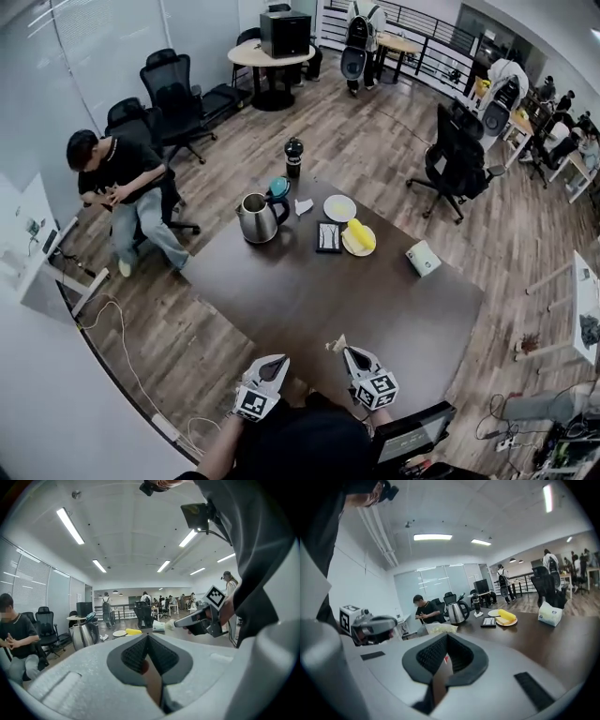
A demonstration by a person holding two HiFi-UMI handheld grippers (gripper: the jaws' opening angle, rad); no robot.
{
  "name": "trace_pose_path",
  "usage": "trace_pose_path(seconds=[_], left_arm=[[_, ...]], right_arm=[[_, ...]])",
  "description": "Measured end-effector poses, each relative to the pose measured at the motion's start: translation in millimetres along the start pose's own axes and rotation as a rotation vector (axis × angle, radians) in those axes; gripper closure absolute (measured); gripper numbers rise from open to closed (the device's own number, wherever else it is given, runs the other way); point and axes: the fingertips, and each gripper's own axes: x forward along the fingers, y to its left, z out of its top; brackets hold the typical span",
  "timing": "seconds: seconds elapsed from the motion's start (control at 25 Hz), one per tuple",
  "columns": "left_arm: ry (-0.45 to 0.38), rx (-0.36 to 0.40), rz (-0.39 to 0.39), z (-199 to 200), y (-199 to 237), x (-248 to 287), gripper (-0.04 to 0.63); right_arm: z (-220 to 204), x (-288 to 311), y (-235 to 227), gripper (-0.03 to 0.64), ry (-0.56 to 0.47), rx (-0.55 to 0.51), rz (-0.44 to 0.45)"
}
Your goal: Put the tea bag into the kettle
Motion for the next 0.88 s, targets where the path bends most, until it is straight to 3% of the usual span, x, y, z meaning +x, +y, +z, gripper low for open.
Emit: trace_pose_path(seconds=[0.88], left_arm=[[-0.024, -0.079, 0.135, -34, 82, -75, 0.594]], right_arm=[[44, 84, 122, 0.611, -0.032, -0.056, 0.19]])
